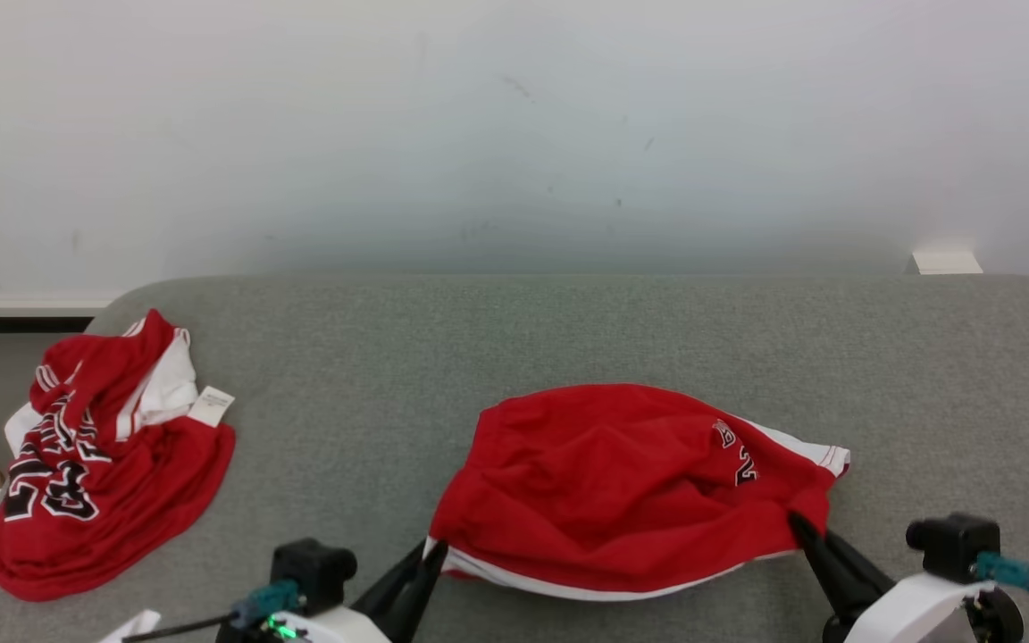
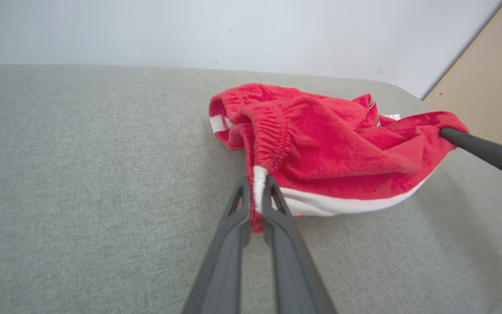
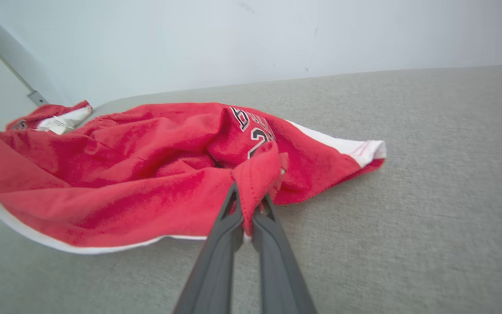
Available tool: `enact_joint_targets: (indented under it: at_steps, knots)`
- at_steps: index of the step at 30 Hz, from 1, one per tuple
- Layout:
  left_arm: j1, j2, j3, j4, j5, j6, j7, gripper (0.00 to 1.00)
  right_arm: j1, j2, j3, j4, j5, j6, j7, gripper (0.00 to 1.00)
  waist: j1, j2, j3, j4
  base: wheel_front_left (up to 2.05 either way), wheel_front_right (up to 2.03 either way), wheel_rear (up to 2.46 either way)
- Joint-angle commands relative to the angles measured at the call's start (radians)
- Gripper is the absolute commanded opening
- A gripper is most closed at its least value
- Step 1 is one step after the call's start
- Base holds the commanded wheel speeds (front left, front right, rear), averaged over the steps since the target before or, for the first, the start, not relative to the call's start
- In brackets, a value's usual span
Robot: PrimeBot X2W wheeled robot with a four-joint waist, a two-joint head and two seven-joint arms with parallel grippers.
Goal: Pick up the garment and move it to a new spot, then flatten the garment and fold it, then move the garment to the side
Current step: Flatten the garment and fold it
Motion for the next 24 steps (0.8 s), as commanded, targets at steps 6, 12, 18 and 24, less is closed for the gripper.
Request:
enact_joint_targets:
  at_steps: [6,12,18,24]
  knots:
    - [-0.103,0.046,0.029,-0.072,-0.003,0.002,0.043,0.00,-0.072,-0.061,-0.038,-0.184,0.150,-0.002,0.083,0.00,-0.0001,0.0000,0.017,-0.026,0.00,0.00,0.00]
    - [-0.346,0.075,0.046,-0.009,-0.087,-0.002,0.141,0.00,-0.270,-0.085,-0.066,-0.209,0.227,-0.002,0.177,0.00,-0.0001,0.0000,0.130,-0.037,0.00,0.00,0.00]
    - [-0.678,0.100,0.028,0.137,-0.233,-0.001,0.255,0.00,-0.573,-0.060,-0.095,-0.111,0.256,-0.002,0.241,0.00,-0.0001,0.0000,0.300,-0.043,0.00,0.00,0.00]
    - [-0.978,0.071,0.036,0.298,-0.339,-0.001,0.293,0.00,-0.846,-0.024,-0.100,0.029,0.217,-0.002,0.208,0.00,-0.0001,0.0000,0.402,-0.032,0.00,0.00,0.00]
